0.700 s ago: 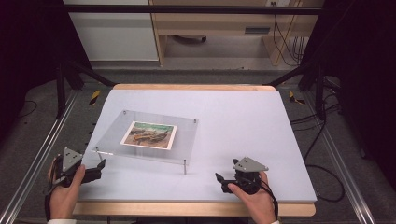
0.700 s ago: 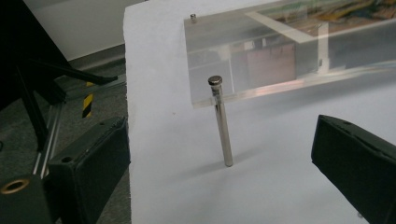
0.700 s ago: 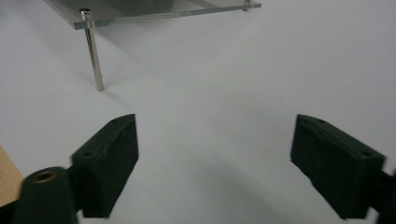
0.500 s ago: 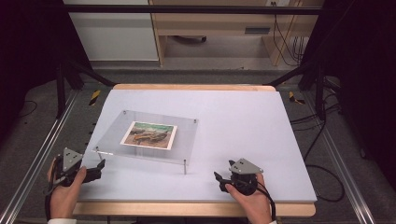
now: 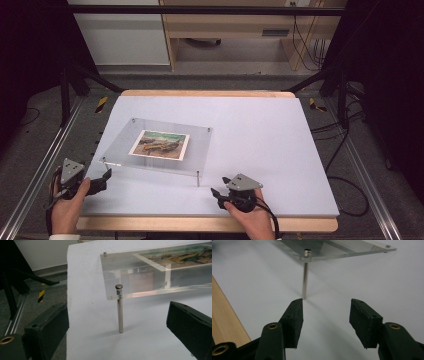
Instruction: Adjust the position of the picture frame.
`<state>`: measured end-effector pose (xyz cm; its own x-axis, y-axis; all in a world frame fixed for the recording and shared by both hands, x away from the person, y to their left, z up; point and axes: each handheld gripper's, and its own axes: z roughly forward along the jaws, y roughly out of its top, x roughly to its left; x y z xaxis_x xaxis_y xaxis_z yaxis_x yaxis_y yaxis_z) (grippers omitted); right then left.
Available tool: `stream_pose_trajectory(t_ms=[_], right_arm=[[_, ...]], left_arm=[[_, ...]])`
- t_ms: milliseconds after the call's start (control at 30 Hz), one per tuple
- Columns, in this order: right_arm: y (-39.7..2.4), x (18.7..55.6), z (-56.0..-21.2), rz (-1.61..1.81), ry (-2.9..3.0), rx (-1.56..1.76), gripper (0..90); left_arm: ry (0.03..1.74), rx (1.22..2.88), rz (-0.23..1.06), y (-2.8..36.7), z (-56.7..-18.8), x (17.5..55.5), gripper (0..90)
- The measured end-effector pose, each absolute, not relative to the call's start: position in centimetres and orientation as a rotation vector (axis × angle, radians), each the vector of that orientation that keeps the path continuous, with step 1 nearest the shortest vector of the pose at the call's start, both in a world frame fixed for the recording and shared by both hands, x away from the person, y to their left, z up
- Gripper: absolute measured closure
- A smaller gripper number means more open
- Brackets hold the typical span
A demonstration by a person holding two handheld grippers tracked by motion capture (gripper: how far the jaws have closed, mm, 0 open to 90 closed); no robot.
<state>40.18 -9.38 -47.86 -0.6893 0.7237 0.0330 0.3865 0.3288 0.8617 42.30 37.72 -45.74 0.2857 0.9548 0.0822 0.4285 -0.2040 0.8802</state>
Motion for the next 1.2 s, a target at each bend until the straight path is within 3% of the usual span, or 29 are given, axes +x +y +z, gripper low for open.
stream_pose_trajectory(t_ms=[233, 367, 500, 567, 700, 1033, 1200], right_arm=[[-5.9, 41.1, -48.0, 1.362, 2.282, 0.988, 45.1], [-4.8, 42.5, -48.2, 1.381, 2.242, 1.098, 60.4], [-4.4, 43.3, -48.5, 1.383, 2.242, 1.126, 68.6], [-4.1, 43.8, -48.6, 1.405, 2.243, 1.126, 76.8], [-3.9, 44.1, -48.4, 1.450, 2.250, 1.120, 84.1], [-4.4, 44.6, -47.5, 1.584, 2.209, 1.164, 84.8], [-4.6, 45.0, -46.6, 1.628, 2.202, 1.195, 85.0]], left_arm=[[1.270, 1.766, 0.805, 37.8, -45.6, 42.4, 3.8], [1.269, 1.750, 0.801, 38.1, -45.3, 42.3, 3.9], [1.274, 1.722, 0.791, 38.2, -45.3, 42.2, 4.8], [1.279, 1.708, 0.788, 38.3, -45.2, 42.3, 10.4], [1.289, 1.701, 0.770, 38.3, -45.2, 42.4, 15.3], [1.308, 1.723, 0.746, 38.6, -45.6, 42.6, 30.5], [1.292, 1.674, 0.705, 38.8, -46.0, 43.5, 44.2]])
